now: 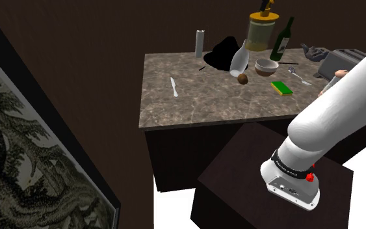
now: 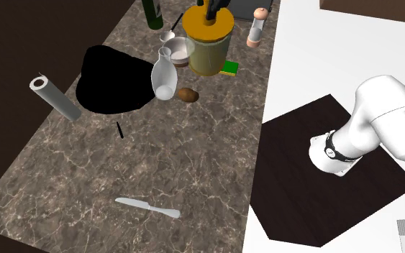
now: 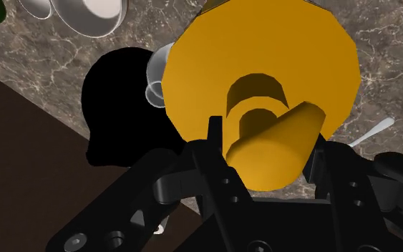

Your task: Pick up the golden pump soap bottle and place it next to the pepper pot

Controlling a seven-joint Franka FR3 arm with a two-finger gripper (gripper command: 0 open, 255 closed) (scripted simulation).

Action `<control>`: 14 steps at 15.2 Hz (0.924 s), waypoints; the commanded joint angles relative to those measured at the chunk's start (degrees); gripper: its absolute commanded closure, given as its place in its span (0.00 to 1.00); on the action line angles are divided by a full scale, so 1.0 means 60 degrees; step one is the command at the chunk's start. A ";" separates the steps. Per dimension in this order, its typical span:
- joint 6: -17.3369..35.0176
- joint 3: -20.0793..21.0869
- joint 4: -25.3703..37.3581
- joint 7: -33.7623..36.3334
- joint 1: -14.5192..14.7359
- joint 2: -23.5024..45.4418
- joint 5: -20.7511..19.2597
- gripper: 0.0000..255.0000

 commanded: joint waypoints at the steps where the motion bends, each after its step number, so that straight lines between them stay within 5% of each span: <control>1: 0.0013 -0.0152 -0.0381 -0.0292 -0.0147 -0.0415 -0.0133 1.00; 14: -0.0310 -0.1667 -0.1300 -0.2670 -0.1109 -0.1943 -0.0776 1.00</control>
